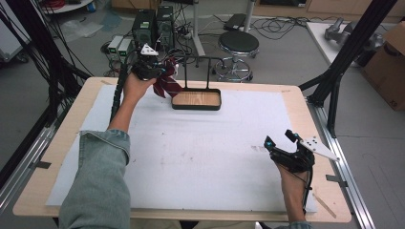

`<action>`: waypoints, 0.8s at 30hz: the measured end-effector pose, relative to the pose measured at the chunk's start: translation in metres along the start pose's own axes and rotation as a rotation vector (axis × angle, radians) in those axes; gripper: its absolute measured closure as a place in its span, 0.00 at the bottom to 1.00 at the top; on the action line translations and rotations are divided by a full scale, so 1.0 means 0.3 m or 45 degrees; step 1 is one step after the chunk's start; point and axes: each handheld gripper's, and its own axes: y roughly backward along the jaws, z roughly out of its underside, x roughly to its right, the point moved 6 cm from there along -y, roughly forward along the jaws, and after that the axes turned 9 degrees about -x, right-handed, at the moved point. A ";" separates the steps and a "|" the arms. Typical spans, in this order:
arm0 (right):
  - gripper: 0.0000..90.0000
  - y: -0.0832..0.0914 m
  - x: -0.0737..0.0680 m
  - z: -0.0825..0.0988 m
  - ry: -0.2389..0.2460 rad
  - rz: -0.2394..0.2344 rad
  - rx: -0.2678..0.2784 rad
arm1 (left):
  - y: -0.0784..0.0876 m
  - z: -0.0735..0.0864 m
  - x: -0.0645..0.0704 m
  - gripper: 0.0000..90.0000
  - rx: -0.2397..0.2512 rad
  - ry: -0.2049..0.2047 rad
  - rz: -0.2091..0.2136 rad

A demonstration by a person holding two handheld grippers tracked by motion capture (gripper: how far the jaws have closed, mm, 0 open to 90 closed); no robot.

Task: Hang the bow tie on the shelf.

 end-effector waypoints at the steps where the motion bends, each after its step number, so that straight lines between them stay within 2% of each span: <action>1: 0.13 -0.001 -0.001 0.000 0.000 -0.002 0.002 | -0.004 0.002 0.003 0.89 0.000 -0.003 0.006; 7: 0.13 -0.008 -0.003 -0.003 -0.005 -0.008 0.000 | -0.011 0.011 0.013 0.85 -0.004 0.006 0.020; 12: 0.13 -0.015 -0.005 -0.008 -0.005 -0.015 0.006 | 0.019 0.019 0.017 0.74 0.042 0.022 0.051; 15: 0.13 -0.020 -0.003 -0.008 -0.009 -0.018 0.006 | 0.054 0.028 0.019 0.67 0.087 0.053 0.071; 18: 0.13 -0.022 0.001 -0.007 -0.013 -0.019 0.002 | 0.098 0.040 0.021 0.59 0.146 0.070 0.062; 24: 0.13 -0.016 0.004 -0.012 -0.017 -0.010 0.022 | 0.212 0.073 0.023 0.50 0.245 0.156 0.087</action>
